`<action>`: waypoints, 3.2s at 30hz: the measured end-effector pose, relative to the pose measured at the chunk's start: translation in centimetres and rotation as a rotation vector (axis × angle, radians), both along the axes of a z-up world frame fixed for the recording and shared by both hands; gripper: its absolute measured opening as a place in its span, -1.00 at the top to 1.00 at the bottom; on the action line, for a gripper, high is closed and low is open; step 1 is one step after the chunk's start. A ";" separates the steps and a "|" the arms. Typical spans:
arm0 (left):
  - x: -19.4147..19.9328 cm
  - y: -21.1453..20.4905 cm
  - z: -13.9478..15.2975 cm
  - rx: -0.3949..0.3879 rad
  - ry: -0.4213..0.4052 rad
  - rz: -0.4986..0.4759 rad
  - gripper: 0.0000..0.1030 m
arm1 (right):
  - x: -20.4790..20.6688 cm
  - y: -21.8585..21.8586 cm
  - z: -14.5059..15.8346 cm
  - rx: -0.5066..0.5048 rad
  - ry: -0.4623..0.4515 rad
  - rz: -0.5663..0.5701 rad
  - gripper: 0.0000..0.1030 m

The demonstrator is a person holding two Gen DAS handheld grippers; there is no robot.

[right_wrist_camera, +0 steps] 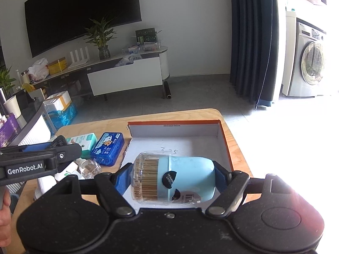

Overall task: Organize rigid objects
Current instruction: 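Carry the black charger and toothpick jar with both grippers over the orange-rimmed box, then open the left gripper to drop the charger while the right releases the jar into the box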

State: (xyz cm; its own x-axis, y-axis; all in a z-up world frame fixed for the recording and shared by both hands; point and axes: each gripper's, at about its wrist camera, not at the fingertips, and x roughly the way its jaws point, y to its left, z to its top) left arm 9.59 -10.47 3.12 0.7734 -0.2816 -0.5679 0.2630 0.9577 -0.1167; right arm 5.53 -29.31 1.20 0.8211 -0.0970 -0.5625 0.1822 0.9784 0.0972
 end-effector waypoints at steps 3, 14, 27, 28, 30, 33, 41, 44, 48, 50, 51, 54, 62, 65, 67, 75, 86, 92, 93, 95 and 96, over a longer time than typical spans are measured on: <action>0.2 -0.5 -0.1 0.008 -0.001 -0.007 -0.25 | 0.1 -0.4 0.1 0.000 -0.006 -0.006 -0.78; 1.1 -1.5 -0.9 0.002 0.030 -0.020 -0.25 | 0.8 -1.4 0.0 0.014 -0.007 -0.028 -0.78; 1.9 -2.3 -1.3 0.005 0.045 -0.037 -0.25 | 1.8 -1.8 -0.4 0.013 0.002 -0.039 -0.78; 2.0 -2.3 -1.3 0.005 0.047 -0.038 -0.25 | 1.9 -1.9 -0.4 0.011 0.004 -0.040 -0.78; 2.1 -2.5 -1.4 0.006 0.050 -0.043 -0.25 | 2.2 -2.1 -0.4 0.010 0.007 -0.041 -0.78; 2.3 -2.7 -1.5 0.007 0.051 -0.049 -0.25 | 2.6 -2.5 -0.4 0.010 0.010 -0.044 -0.78; 2.9 -3.4 -1.9 0.009 0.061 -0.065 -0.25 | 3.2 -2.7 -0.7 0.007 0.019 -0.047 -0.78; 3.2 -3.6 -2.0 0.009 0.062 -0.069 -0.25 | 3.5 -3.0 -0.7 0.008 0.023 -0.051 -0.78; 3.5 -3.8 -2.3 0.009 0.067 -0.076 -0.25 | 3.9 -2.8 -0.8 0.003 0.026 -0.054 -0.78; 3.6 -3.9 -2.4 0.009 0.069 -0.080 -0.25 | 4.2 -2.9 -0.8 0.002 0.029 -0.054 -0.78; 3.6 -3.9 -2.4 0.009 0.069 -0.081 -0.25 | 4.3 -2.9 -0.9 0.002 0.032 -0.054 -0.78; 3.8 -4.1 -2.6 0.009 0.073 -0.084 -0.25 | 4.6 -3.1 -1.1 0.006 0.037 -0.056 -0.78; 4.4 -4.6 -2.9 0.010 0.081 -0.093 -0.25 | 5.7 -3.4 -1.4 0.001 0.054 -0.051 -0.78; 4.7 -4.8 -3.0 0.011 0.086 -0.096 -0.25 | 6.3 -3.6 -1.5 0.001 0.060 -0.054 -0.78; 4.9 -4.9 -3.1 0.011 0.088 -0.098 -0.25 | 6.7 -3.8 -1.6 0.001 0.064 -0.054 -0.78; 5.8 -5.6 -3.3 0.012 0.092 -0.107 -0.25 | 9.0 -4.4 -1.9 -0.013 0.085 -0.058 -0.78; 7.2 -6.6 -4.0 0.018 0.105 -0.117 -0.25 | 12.1 -5.0 -2.7 -0.028 0.113 -0.054 -0.78; 7.9 -7.2 -4.5 0.020 0.120 -0.123 -0.25 | 12.5 -5.7 -1.8 -0.035 0.046 -0.054 -0.78; 8.1 -7.3 -4.6 0.018 0.123 -0.124 -0.25 | 12.3 -5.9 -1.5 -0.032 0.027 -0.058 -0.78; 8.4 -7.7 -4.8 0.015 0.130 -0.131 -0.25 | 11.5 -6.2 -0.8 -0.038 0.000 -0.072 -0.78; 8.6 -7.9 -4.9 0.014 0.133 -0.134 -0.25 | 11.0 -6.4 -0.5 -0.040 -0.013 -0.081 -0.78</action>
